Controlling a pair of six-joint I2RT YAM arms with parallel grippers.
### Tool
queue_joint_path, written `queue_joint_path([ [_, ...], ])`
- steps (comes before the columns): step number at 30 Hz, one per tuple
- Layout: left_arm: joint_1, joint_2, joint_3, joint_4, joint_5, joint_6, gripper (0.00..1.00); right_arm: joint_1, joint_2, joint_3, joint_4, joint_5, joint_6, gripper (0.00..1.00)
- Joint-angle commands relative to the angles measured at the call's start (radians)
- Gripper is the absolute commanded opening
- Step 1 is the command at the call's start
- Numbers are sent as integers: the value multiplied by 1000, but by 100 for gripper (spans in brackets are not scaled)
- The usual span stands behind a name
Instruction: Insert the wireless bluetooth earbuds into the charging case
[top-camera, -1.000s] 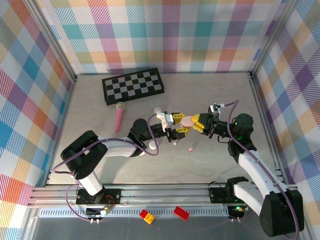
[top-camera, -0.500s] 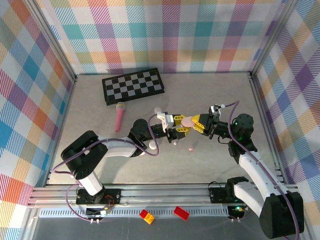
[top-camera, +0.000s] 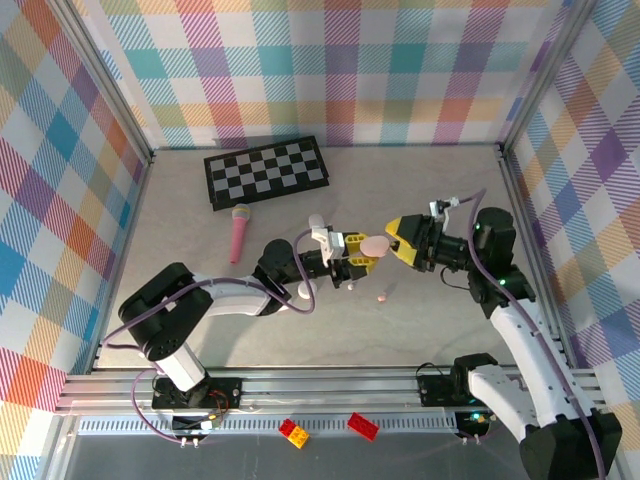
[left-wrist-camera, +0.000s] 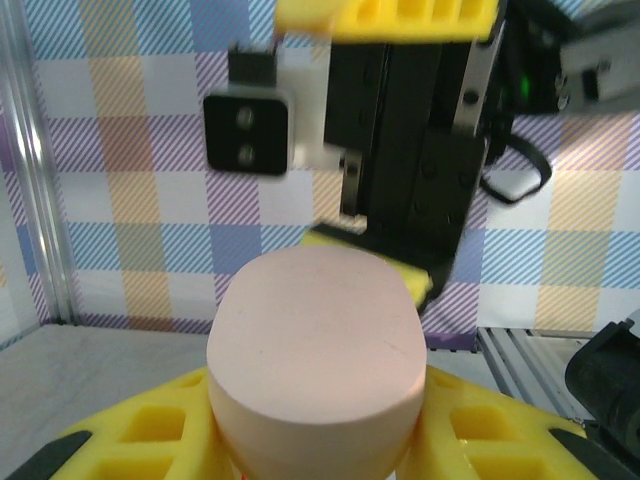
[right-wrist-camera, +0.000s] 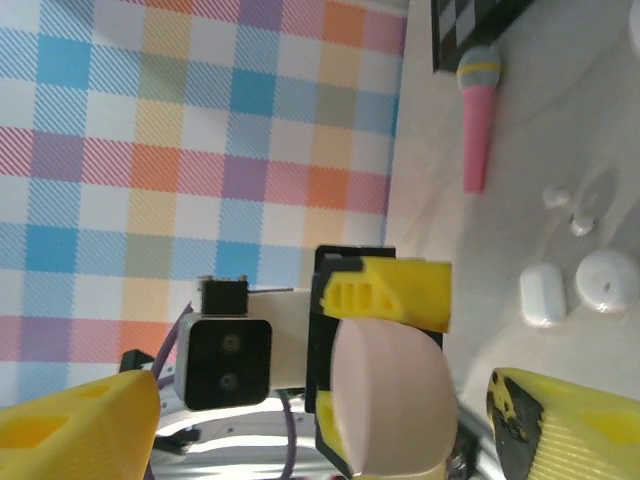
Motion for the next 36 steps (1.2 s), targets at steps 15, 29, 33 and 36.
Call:
queue_joint_path([
  [15, 22, -209, -30, -334, 156, 121, 33, 234, 27, 371, -722, 376, -1308, 95],
  [29, 22, -206, -22, -301, 202, 68, 33, 496, 136, 402, -658, 705, -1453, 94],
  [33, 22, -213, -34, -295, 202, 67, 33, 505, 146, 405, -645, 758, -1445, 93],
  [36, 22, -218, -43, -291, 199, 69, 33, 504, 136, 404, -621, 799, -1428, 92],
])
